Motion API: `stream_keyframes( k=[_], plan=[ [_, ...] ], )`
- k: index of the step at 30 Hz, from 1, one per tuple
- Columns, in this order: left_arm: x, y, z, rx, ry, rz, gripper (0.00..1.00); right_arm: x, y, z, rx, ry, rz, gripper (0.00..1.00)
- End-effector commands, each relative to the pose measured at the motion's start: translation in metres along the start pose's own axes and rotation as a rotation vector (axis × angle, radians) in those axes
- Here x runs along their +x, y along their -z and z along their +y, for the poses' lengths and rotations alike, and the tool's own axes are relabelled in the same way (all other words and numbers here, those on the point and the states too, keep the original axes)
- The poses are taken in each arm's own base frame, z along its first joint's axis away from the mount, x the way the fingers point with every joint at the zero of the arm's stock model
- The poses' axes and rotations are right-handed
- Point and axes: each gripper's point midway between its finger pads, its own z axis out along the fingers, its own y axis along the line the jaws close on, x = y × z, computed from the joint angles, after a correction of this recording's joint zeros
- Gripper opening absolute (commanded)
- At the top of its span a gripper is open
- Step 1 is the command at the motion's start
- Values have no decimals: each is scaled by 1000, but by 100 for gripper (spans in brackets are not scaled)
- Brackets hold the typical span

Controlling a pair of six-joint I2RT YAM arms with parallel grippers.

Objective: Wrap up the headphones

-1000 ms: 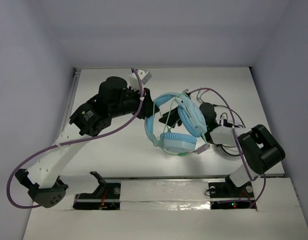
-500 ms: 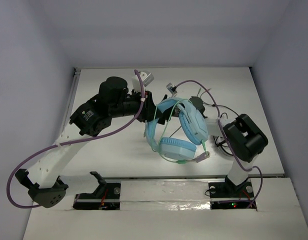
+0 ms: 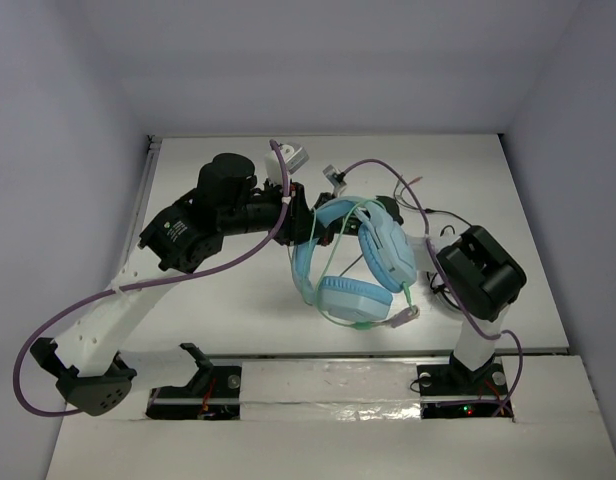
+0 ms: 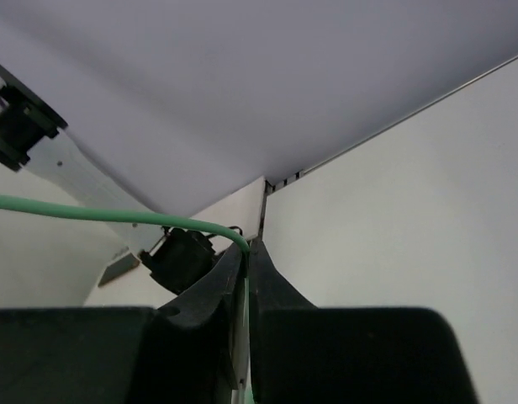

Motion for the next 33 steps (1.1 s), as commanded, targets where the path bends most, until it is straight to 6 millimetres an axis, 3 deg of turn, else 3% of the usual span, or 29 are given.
stream_keyframes(
  k=[1, 3, 4, 6, 7, 8, 10, 12, 14, 15, 16, 20, 30, 32, 33],
  plan=[
    [-28, 18, -25, 79, -22, -103, 0, -22, -3, 14, -6, 77, -60, 4],
    [-21, 17, -22, 69, -19, -83, 0, -35, -3, 6, 66, 102, -108, 0],
    [-20, 18, -21, 67, -26, -80, 0, -37, 1, -8, 145, 69, -105, 0],
    [-15, 20, -17, 45, -27, -69, 0, -70, 9, -19, 282, 131, -200, 0],
    [-13, 21, -16, 38, -28, -67, 0, -73, 20, -35, 381, 114, -198, 0],
    [-13, 26, -16, 33, -32, -77, 0, -97, 31, -33, 435, 174, -245, 0],
    [-10, 30, -12, 4, -31, -74, 0, -121, 55, -46, 567, 188, -310, 0],
    [-5, 34, -4, -39, -38, -70, 0, -153, 86, -45, 659, 232, -383, 0],
    [-1, 34, 1, -57, -42, -59, 0, -170, 103, -44, 718, 268, -398, 0],
    [0, 34, 4, -71, -45, -60, 0, -188, 113, -37, 750, 302, -425, 0],
    [0, 34, 6, -84, -48, -62, 0, -185, 118, -40, 793, 299, -398, 0],
    [4, 34, 17, -134, -57, -53, 0, -205, 140, -28, 867, 376, -417, 0],
    [25, 26, 58, -288, -49, -7, 0, -244, 170, -9, 973, 454, -421, 0],
    [17, 28, 57, -281, -49, -50, 0, -234, 170, -11, 972, 440, -384, 0],
    [10, 29, 55, -272, -42, -78, 0, -218, 171, -17, 963, 417, -352, 0]
  ],
)
